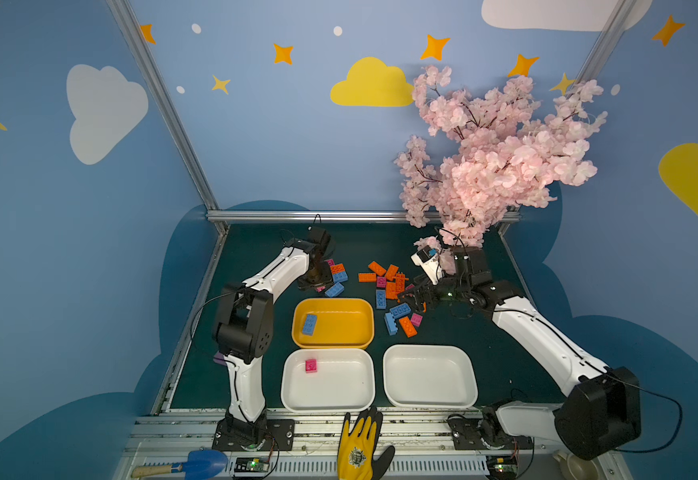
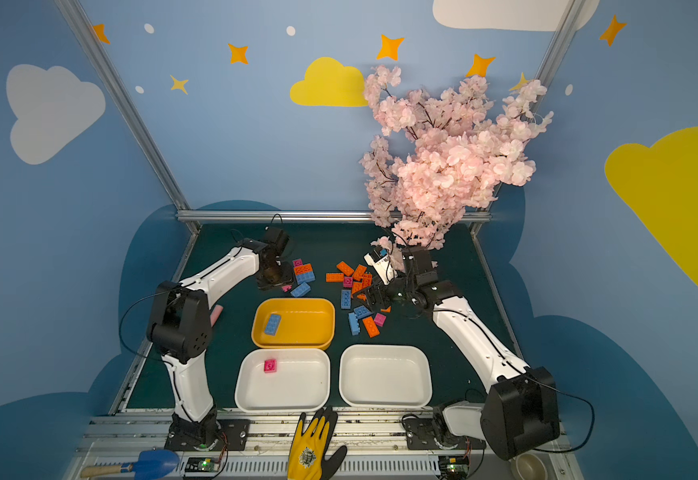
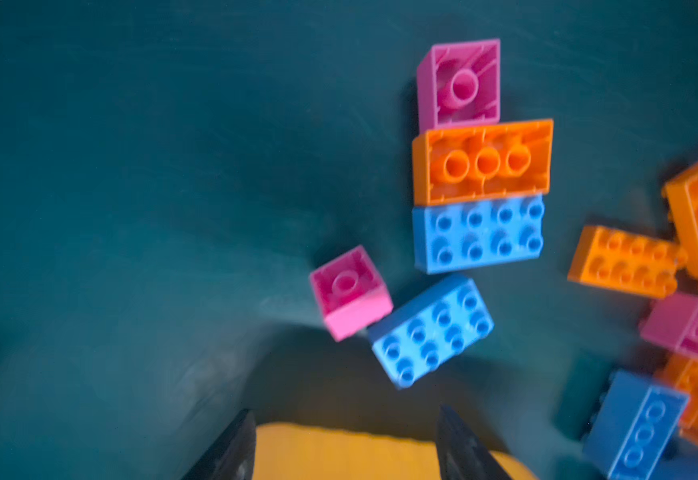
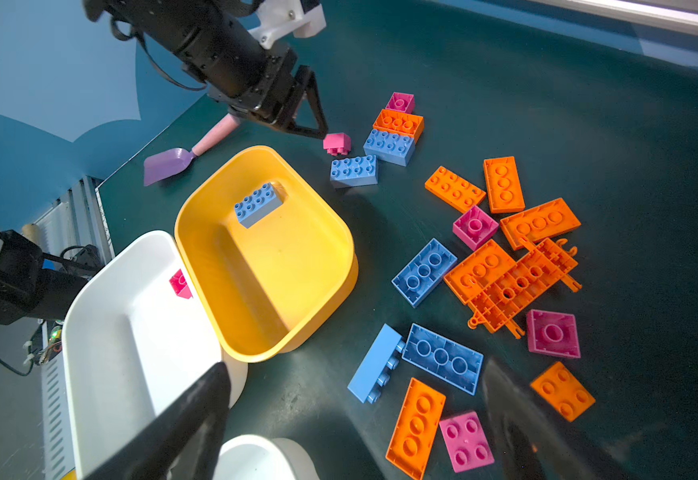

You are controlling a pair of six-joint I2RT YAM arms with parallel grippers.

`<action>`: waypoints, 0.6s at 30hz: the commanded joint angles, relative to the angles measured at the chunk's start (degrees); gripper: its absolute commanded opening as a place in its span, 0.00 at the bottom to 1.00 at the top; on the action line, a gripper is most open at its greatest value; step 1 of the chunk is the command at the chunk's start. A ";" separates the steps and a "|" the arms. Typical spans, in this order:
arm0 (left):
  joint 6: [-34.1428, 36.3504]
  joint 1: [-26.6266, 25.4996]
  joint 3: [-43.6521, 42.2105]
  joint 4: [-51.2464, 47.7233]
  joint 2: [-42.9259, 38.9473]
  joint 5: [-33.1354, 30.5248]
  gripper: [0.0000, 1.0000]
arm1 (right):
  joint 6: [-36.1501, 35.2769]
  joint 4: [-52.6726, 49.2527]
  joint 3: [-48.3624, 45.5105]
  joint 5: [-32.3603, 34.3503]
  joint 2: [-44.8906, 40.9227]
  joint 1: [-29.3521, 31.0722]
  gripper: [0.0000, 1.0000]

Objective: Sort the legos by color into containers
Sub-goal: 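Return the left gripper to the pile and grasp another pink brick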

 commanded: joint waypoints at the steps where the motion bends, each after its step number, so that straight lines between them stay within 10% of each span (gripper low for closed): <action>1: -6.87 -0.12 4.78 -2.57 4.18 -3.05 0.68 | 0.97 1.46 0.65 0.49 0.11 -0.38 0.94; 18: -17.01 0.06 18.58 -9.79 18.06 -5.54 0.57 | 0.78 0.89 0.11 0.83 -0.33 -1.86 0.94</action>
